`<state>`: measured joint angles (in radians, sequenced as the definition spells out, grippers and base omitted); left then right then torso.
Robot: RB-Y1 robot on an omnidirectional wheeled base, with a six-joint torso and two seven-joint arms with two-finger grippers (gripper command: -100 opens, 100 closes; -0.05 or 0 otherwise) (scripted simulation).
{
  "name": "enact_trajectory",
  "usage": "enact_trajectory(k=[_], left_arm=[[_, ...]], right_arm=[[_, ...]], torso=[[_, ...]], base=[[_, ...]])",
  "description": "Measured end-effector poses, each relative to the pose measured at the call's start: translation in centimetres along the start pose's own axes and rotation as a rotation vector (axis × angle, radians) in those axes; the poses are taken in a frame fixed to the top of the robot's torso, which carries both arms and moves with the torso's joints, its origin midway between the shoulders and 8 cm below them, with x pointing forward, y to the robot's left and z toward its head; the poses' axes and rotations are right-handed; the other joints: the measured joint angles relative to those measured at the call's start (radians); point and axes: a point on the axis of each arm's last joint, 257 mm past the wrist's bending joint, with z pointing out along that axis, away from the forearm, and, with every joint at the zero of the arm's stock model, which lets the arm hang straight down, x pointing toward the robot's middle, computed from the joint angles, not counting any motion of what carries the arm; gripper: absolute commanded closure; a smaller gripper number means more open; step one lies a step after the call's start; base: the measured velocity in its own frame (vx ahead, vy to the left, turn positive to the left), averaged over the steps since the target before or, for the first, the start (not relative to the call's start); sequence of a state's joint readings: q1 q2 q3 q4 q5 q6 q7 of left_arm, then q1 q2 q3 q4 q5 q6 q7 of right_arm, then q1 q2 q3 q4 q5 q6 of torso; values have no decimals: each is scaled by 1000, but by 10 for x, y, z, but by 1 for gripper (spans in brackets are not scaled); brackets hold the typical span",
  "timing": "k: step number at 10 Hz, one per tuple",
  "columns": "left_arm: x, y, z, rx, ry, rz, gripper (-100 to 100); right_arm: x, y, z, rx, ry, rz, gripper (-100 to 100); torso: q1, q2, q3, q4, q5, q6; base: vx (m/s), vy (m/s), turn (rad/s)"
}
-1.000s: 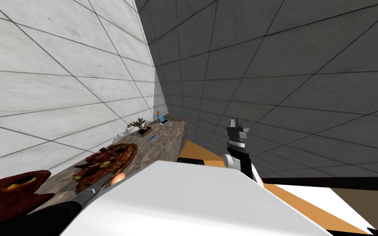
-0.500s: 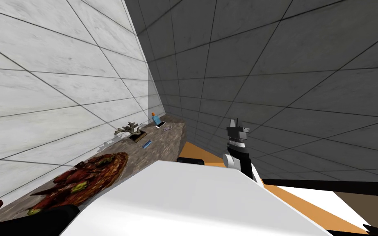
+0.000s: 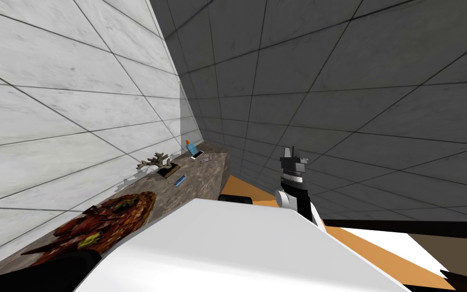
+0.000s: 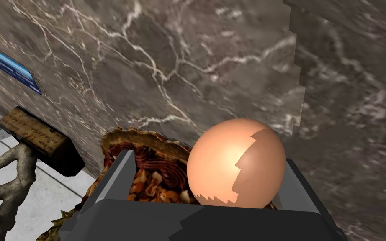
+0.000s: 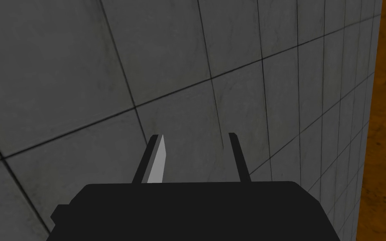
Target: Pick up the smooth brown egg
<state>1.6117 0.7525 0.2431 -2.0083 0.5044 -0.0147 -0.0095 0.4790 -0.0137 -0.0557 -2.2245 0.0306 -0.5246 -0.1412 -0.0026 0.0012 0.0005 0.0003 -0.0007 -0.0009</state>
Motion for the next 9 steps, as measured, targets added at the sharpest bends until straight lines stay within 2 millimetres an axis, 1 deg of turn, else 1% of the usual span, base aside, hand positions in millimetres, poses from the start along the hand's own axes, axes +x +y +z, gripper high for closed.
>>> enact_trajectory(k=[4, 5, 6, 8, 9], left_arm=[[0, 0, 0, -1, 0, 0, 100], [0, 0, 0, -1, 0, 0, 0], [0, 0, 0, -1, 0, 0, 100], [-2, -4, -7, 3, 2, 8, 100], [-2, -4, -7, 3, 2, 8, 0]], right_arm=[[0, 0, 0, 0, 0, 0, 0], [0, 0, 0, 0, 0, 0, 0], [0, 0, 0, 0, 0, 0, 0], [0, 0, 0, 0, 0, 0, 0], [0, 0, 0, 0, 0, 0, 0]], torso=[[-1, 1, 0, 0, 0, 0], [-1, 1, 0, 0, -1, 0], [-1, 1, 0, 0, -1, 0], [-3, 2, 1, 0, -1, -1], [-2, 2, 1, 0, -1, 0]], base=[[0, 0, 0], [0, 0, 0], [-11, -12, 58], [-18, -14, 44], [0, 0, 0]])
